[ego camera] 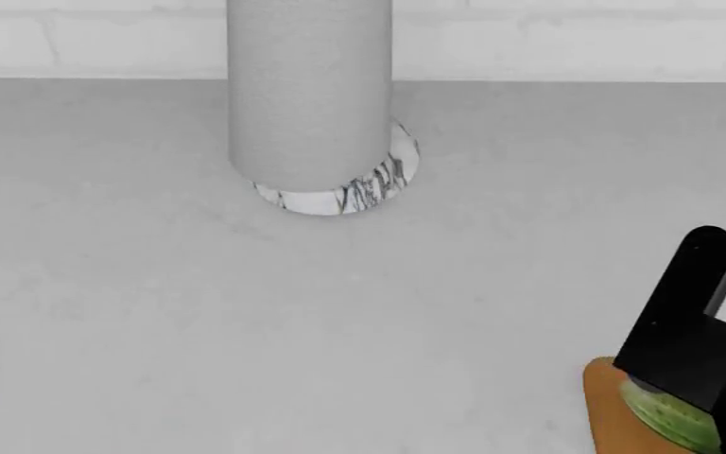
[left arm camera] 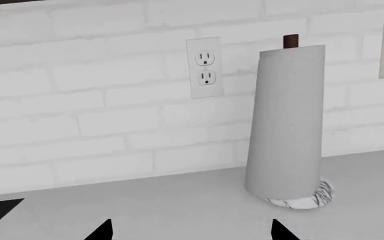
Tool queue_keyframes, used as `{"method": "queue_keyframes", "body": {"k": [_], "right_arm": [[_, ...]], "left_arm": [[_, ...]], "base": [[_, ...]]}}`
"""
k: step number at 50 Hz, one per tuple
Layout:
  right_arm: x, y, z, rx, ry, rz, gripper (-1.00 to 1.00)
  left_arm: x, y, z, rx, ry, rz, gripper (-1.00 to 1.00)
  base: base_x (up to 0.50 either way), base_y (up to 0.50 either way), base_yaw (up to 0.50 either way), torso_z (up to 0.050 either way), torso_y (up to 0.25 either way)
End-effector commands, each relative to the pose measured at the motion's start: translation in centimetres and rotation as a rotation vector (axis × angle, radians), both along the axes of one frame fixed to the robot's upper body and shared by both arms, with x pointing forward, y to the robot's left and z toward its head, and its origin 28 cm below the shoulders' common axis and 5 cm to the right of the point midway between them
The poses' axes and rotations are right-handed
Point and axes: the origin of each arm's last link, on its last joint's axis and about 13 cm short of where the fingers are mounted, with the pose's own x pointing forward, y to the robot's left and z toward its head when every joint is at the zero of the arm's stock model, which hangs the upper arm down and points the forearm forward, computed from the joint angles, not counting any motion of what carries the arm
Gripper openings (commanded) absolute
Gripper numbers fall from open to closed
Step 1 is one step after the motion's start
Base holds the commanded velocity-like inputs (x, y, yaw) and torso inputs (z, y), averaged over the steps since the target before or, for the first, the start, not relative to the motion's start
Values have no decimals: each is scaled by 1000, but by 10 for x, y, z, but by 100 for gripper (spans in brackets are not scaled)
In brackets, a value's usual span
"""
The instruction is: Place the cucumber and the lemon on separate cutting boards.
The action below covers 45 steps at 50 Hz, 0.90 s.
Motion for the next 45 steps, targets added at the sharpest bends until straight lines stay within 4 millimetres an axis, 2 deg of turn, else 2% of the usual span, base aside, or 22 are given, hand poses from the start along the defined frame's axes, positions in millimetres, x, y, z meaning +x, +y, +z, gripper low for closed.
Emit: {"method": "queue_keyframes", "body": {"k": [1, 11, 12, 20, 31, 38, 40, 45], "right_arm": [[0, -7, -21, 1, 49, -33, -100], [1, -8, -21, 4, 43, -32, -100], [2, -8, -21, 8, 39, -37, 100], [-4, -8, -12, -18, 30, -8, 100], [-18, -3, 24, 6, -23, 48, 100], [-32, 5, 56, 67, -176, 79, 100], [-33, 8, 53, 65, -229, 83, 100], [-40, 26, 55, 204, -438, 102, 100]], "left_arm": [[0, 0, -1, 1, 5, 0, 100], [-1, 1, -1, 1, 5, 7, 100], [-1, 1, -1, 2, 5, 8, 100], [0, 0, -1, 0, 8, 4, 100], [-1, 1, 0, 0, 4, 8, 100], [-2, 0, 0, -2, 2, 6, 100], [-1, 0, 0, -3, 2, 2, 100], [-2, -2, 0, -46, 18, -28, 100]], "base": [[0, 0, 0, 0, -10], [0, 0, 0, 0, -1], [0, 0, -2, 0, 0], [0, 0, -1, 0, -1], [0, 0, 0, 0, 0], [0, 0, 0, 0, 0], [0, 0, 0, 0, 0], [0, 0, 0, 0, 0]]}}
